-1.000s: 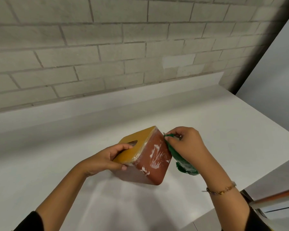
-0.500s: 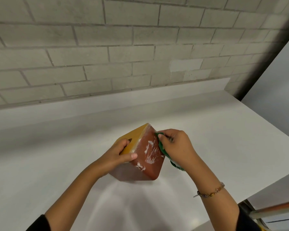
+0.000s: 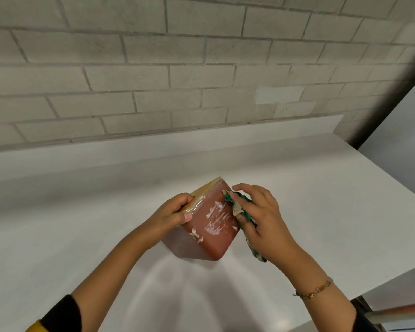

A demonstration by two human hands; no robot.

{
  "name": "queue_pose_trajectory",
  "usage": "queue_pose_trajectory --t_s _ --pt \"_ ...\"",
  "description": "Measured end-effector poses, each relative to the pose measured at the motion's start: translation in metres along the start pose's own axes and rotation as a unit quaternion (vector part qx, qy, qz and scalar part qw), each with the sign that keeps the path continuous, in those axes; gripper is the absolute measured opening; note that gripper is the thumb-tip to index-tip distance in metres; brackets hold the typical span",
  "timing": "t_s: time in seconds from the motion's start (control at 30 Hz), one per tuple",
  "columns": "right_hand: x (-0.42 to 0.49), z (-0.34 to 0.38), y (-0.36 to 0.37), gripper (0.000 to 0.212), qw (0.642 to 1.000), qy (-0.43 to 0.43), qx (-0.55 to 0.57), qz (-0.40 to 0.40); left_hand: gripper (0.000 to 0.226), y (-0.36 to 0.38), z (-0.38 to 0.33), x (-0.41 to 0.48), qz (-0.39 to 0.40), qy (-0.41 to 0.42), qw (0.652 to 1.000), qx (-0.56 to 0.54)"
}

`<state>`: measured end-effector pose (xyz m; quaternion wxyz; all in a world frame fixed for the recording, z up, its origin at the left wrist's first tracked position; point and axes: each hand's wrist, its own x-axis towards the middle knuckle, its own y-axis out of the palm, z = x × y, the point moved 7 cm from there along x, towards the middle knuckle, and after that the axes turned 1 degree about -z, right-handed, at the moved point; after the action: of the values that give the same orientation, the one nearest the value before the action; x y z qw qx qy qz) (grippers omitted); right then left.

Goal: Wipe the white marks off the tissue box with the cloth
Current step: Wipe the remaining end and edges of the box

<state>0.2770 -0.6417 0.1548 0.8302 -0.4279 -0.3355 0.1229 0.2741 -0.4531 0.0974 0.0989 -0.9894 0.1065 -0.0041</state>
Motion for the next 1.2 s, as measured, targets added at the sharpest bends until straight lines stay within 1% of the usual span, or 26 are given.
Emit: queue_pose_trajectory --t_s 0.07,0.17,0.23,0.3,0.37,0.4,0.47,0.5,0.57,0.67,0.77,0.8,0.87,0.97,1.03,1.07,1.17,1.2 --pt "-0.005 -0.004 0.005 0.042 0.994 0.044 0.095 -0.04 0.058 0.002 -0.001 -0.001 0.011 0.002 1.0 0.008" --pt "-0.015 -0.009 0.01 0.044 0.967 0.103 0.201 -0.116 0.053 0.005 -0.003 -0.002 0.018 0.008 1.0 0.014" --pt "-0.016 -0.007 0.009 0.044 0.958 0.104 0.225 -0.145 0.053 0.004 -0.004 -0.001 0.018 0.013 1.0 0.011" --pt "-0.015 -0.004 0.009 0.039 0.958 0.1 0.217 -0.157 0.058 0.002 -0.004 -0.001 0.017 0.011 1.0 0.006" --pt "-0.017 -0.005 0.012 0.041 0.951 0.119 0.224 -0.175 0.062 0.001 -0.004 -0.001 0.015 0.009 1.0 0.0" --pt "-0.018 -0.005 0.014 0.043 0.942 0.137 0.245 -0.184 0.061 0.001 -0.003 -0.001 0.015 0.01 1.0 -0.001" --pt "-0.023 -0.008 0.019 0.05 0.921 0.172 0.292 -0.191 0.056 0.002 -0.002 -0.001 0.016 0.012 1.0 0.005" --pt "-0.024 -0.008 0.019 0.051 0.92 0.171 0.296 -0.193 0.054 0.003 -0.002 -0.001 0.017 0.013 1.0 0.008" --pt "-0.022 -0.005 0.021 0.05 0.928 0.16 0.282 -0.182 0.048 0.004 0.0 -0.001 0.018 0.013 1.0 0.011" --pt "-0.019 -0.004 0.026 0.035 0.932 0.194 0.266 -0.15 0.042 0.004 0.002 -0.001 0.013 0.014 1.0 0.02" --pt "-0.019 -0.005 0.026 0.032 0.937 0.216 0.241 -0.133 0.041 0.004 0.003 0.001 0.01 0.016 0.999 0.025" --pt "-0.017 -0.002 0.024 0.031 0.943 0.206 0.229 -0.128 0.04 0.004 0.002 0.001 0.011 0.017 0.999 0.025" --pt "-0.014 0.01 0.02 0.029 0.961 0.15 0.196 -0.128 0.039 0.005 0.002 0.0 0.012 0.019 0.999 0.023" --pt "-0.015 0.03 0.022 0.034 0.979 0.053 0.157 -0.117 0.049 0.003 0.001 0.0 0.003 0.028 0.999 0.018" --pt "-0.016 0.03 0.023 0.035 0.974 0.042 0.202 -0.095 0.053 0.002 0.0 0.0 0.001 0.034 0.999 0.016" --pt "-0.016 0.026 0.02 0.033 0.967 0.049 0.232 -0.098 0.053 0.002 -0.001 0.0 0.004 0.035 0.999 0.018" --pt "-0.012 0.012 0.008 0.027 0.936 0.109 0.298 -0.151 0.052 0.002 0.0 0.0 0.007 0.028 0.999 0.024" --pt "-0.009 0.01 0.008 0.026 0.931 0.128 0.306 -0.15 0.052 0.002 0.001 0.0 0.006 0.024 0.999 0.023"
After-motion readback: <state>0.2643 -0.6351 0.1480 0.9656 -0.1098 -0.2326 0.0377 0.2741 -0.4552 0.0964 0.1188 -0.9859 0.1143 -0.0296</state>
